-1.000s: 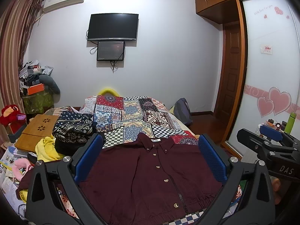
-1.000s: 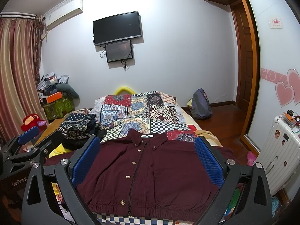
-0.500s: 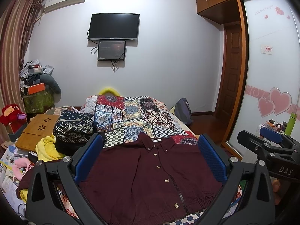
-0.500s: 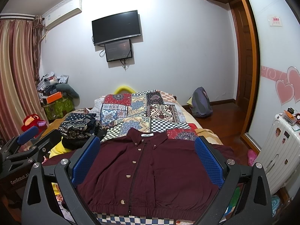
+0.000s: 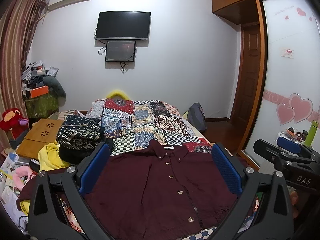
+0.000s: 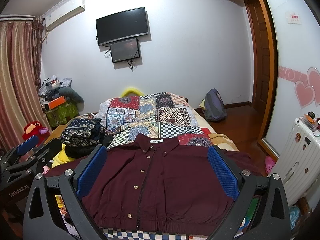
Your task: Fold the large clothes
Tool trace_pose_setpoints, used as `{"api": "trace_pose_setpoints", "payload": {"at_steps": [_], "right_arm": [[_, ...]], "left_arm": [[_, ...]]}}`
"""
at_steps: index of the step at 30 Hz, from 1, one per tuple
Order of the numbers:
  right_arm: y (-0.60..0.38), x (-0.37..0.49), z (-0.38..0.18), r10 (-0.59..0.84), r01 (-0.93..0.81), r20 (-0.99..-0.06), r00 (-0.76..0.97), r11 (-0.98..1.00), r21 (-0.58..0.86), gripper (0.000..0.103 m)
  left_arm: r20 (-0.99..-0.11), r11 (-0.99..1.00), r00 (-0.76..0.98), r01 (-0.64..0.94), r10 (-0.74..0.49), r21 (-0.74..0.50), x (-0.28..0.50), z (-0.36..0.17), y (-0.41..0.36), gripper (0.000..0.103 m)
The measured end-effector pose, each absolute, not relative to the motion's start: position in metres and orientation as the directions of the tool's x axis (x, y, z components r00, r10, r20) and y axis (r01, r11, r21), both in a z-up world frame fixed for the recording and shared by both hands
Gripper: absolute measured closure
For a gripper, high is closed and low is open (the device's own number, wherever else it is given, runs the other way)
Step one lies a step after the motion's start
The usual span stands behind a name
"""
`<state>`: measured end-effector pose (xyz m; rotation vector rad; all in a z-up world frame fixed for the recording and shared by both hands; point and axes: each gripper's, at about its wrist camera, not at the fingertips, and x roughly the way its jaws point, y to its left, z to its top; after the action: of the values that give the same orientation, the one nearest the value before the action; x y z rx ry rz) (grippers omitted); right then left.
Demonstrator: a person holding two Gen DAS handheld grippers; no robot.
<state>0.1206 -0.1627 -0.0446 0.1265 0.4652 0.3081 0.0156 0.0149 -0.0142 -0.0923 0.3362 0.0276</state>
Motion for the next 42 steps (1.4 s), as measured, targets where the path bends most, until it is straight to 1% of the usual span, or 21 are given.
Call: {"api": "trace_pose_setpoints", "payload": {"at_steps": [7,13,16,20,23,28,33,35,38,42], "right_arm": [[-0.159,0.137,-0.05,0.318,-0.261,-0.451,0.834,0.947,0.186,0.003],[-0.156,0.159,-0.057,0.325,-0.259,-0.489,0.81,0.945,0.198,0.003],[-0.154,0.169,-0.063,0.325,-0.258,-0.509,0.797,0.945,0.2,0.003],[-0.15,0.184,-0.073,0.318,-0.251,-0.545,0.776,0.948,0.195,0.003],[-0.148,0.197,-0.081,0.312,-0.246,-0.578,0.754,0.95,0.193,0.003],[-0.14,0.219,-0.095,0.296,-0.232,-0.63,0.718,0.955,0.184,0.003],[-0.133,0.238,-0.108,0.297,-0.219,-0.672,0.679,0.955,0.2,0.003],[-0.13,0.244,-0.113,0.301,-0.216,-0.687,0.661,0.954,0.209,0.003],[-0.124,0.252,-0.119,0.303,-0.218,-0.704,0.642,0.953,0.212,0.003],[-0.112,0.259,-0.125,0.292,-0.225,-0.718,0.632,0.955,0.191,0.003]], "left_arm": [[-0.352,0.993,0.935,-0.08,0.047,-0.081,0.033,-0.018,0.029,0.0],[-0.386,0.979,0.91,-0.191,0.151,-0.068,0.05,-0.026,0.065,0.0],[-0.42,0.967,0.89,-0.237,0.178,-0.092,0.057,-0.036,0.097,0.0],[-0.436,0.929,0.872,-0.326,0.224,-0.174,0.056,-0.054,0.151,0.0],[-0.499,0.889,0.826,-0.408,0.264,-0.206,0.054,-0.069,0.194,0.0],[-0.613,0.795,0.74,-0.534,0.275,-0.288,0.037,-0.105,0.265,0.0],[-0.74,0.668,0.647,-0.635,0.185,-0.387,0.018,-0.159,0.33,0.0],[-0.773,0.607,0.617,-0.675,0.15,-0.421,0.011,-0.184,0.349,0.0],[-0.787,0.506,0.613,-0.701,0.068,-0.502,0.001,-0.221,0.375,0.0],[-0.745,0.345,0.666,-0.693,-0.029,-0.633,-0.012,-0.259,0.403,0.001]]}}
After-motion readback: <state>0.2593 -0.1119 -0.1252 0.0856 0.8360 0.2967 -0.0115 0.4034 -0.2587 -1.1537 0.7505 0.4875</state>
